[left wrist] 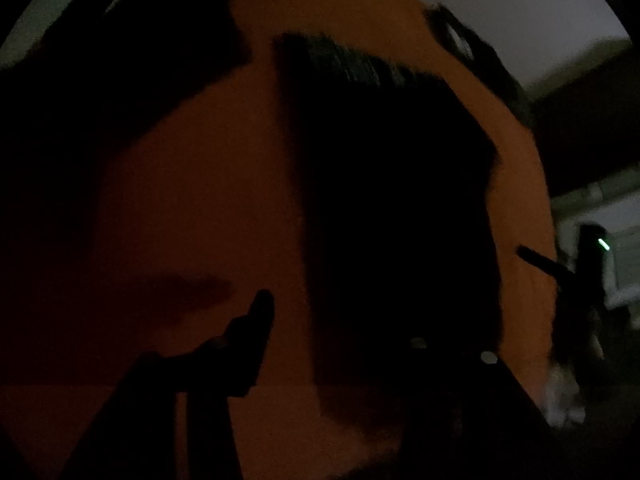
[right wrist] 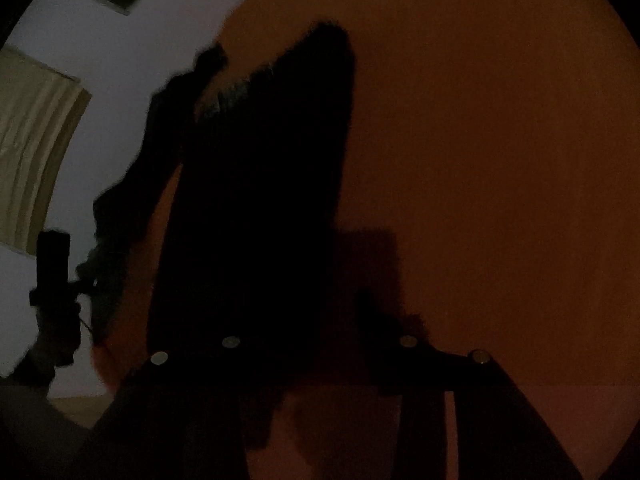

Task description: Fold clothes

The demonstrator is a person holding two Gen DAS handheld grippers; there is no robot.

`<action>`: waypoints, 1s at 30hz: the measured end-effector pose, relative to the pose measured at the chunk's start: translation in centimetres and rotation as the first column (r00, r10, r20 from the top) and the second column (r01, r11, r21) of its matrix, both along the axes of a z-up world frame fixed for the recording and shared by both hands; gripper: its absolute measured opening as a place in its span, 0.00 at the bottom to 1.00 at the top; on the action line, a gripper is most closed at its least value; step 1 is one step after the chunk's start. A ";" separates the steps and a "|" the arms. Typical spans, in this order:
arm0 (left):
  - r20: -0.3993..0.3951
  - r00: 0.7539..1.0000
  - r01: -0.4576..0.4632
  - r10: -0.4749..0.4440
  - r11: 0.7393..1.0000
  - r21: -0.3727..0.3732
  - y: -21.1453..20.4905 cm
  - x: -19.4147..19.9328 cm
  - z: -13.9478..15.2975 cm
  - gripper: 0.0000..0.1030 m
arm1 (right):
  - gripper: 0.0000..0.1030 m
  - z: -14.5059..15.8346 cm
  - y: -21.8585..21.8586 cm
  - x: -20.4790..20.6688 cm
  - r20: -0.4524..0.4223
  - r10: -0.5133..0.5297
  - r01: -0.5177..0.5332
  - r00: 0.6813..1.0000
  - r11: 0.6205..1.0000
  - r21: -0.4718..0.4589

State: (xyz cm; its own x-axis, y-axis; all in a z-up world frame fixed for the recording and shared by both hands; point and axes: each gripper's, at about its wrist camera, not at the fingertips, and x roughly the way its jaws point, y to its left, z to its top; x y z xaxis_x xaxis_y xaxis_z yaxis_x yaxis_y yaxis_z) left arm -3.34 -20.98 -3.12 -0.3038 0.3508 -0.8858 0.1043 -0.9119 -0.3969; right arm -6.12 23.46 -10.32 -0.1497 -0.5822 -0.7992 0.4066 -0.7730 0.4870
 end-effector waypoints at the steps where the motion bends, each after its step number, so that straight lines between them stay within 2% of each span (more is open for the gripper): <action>1: -0.012 0.999 -0.031 0.031 0.999 0.011 0.5 -2.9 -0.8 0.47 | 0.35 0.8 -1.2 -1.5 -0.056 0.012 -0.011 0.998 1.000 0.011; 3: -0.019 0.996 -0.089 0.089 0.996 0.004 -0.1 -7.7 -2.8 0.48 | 0.35 2.3 -3.5 -4.9 -0.166 0.039 -0.033 0.985 0.999 0.037; 5: -0.013 0.988 -0.153 0.152 0.987 -0.045 1.5 -12.8 -4.6 0.47 | 0.35 2.6 -5.3 -9.1 -0.218 0.043 -0.032 0.975 0.998 0.054; 7: -0.010 0.979 -0.204 0.204 0.977 -0.063 0.1 -15.8 -5.8 0.47 | 0.37 1.7 -7.7 -12.6 -0.210 0.024 -0.009 0.977 0.997 0.071; 9: -0.031 0.970 -0.244 0.243 0.969 -0.038 -0.2 -18.1 -5.8 0.48 | 0.37 0.6 -9.8 -15.7 -0.190 0.005 0.012 0.982 0.996 0.091; 10: -0.043 0.969 -0.244 0.242 0.969 -0.031 -0.2 -18.9 -5.6 0.48 | 0.36 -0.1 -10.2 -16.6 -0.174 -0.003 0.021 0.985 0.994 0.105; 11: -0.053 0.970 -0.239 0.237 0.971 -0.032 -0.1 -19.5 -5.5 0.49 | 0.29 -1.2 -10.7 -17.5 -0.155 -0.008 0.028 0.988 0.992 0.124; 12: -0.060 0.973 -0.227 0.224 0.973 -0.046 0.0 -20.0 -5.5 0.49 | 0.02 -2.1 -11.1 -18.2 -0.143 -0.014 0.035 0.990 0.990 0.140; 13: -0.073 0.975 -0.213 0.209 0.975 -0.060 -0.1 -20.2 -5.5 0.40 | 0.00 -2.6 -11.3 -18.6 -0.141 -0.021 0.043 0.990 0.988 0.151; 14: -0.093 0.977 -0.197 0.190 0.978 -0.072 -0.5 -20.0 -5.2 0.24 | 0.00 -2.6 -10.8 -18.7 -0.146 -0.044 0.064 0.988 0.989 0.137; 15: -0.114 0.979 -0.182 0.172 0.980 -0.085 -0.9 -19.7 -4.9 0.02 | 0.00 -2.0 -9.6 -18.3 -0.160 -0.083 0.099 0.984 0.991 0.094; 17: -0.208 0.967 -0.161 0.149 0.986 -0.043 -2.7 -18.1 -3.0 0.01 | 0.00 -0.7 -7.1 -17.2 -0.194 -0.140 0.147 0.971 0.989 0.025; 19: -0.286 0.953 -0.112 0.103 0.994 -0.017 -1.9 -16.5 -1.2 0.01 | 0.00 1.0 -4.0 -15.7 -0.228 -0.195 0.191 0.954 0.981 -0.039; 20: -0.310 0.948 -0.078 0.070 0.997 -0.013 -1.4 -16.1 -0.8 0.01 | 0.00 1.3 -2.6 -15.4 -0.218 -0.215 0.207 0.952 0.977 -0.060; 22: -0.299 0.954 -0.041 0.028 0.998 -0.039 -0.8 -16.6 -1.1 0.02 | 0.01 0.9 -1.3 -15.8 -0.158 -0.217 0.205 0.963 0.975 -0.085; 24: -0.299 0.954 -0.050 0.022 0.995 -0.088 0.0 -17.9 -1.8 0.02 | 0.06 0.0 -2.0 -17.6 -0.118 -0.160 0.154 0.980 0.986 -0.056; 25: -0.298 0.955 -0.045 0.012 0.994 -0.103 0.2 -18.6 -2.1 0.02 | 0.24 -0.3 -2.9 -18.5 -0.114 -0.118 0.118 0.986 0.993 -0.009; 26: -0.291 0.957 -0.044 0.009 0.992 -0.115 0.7 -19.5 -2.4 0.02 | 0.33 -0.9 -4.1 -19.5 -0.104 -0.073 0.079 0.992 0.996 0.051; 27: -0.294 0.956 -0.043 0.005 0.992 -0.122 0.9 -20.2 -2.7 0.02 | 0.37 -1.4 -5.2 -20.3 -0.099 -0.041 0.050 0.994 0.994 0.099; 29: -0.291 0.957 -0.013 -0.021 0.993 -0.114 1.7 -20.5 -2.9 0.03 | 0.45 -1.6 -6.8 -21.3 -0.092 -0.004 0.012 0.996 0.996 0.094; 30: -0.276 0.961 0.002 -0.033 0.994 -0.111 2.1 -20.6 -3.2 0.08 | 0.55 -1.7 -7.6 -21.7 -0.086 0.015 -0.008 0.996 0.996 0.083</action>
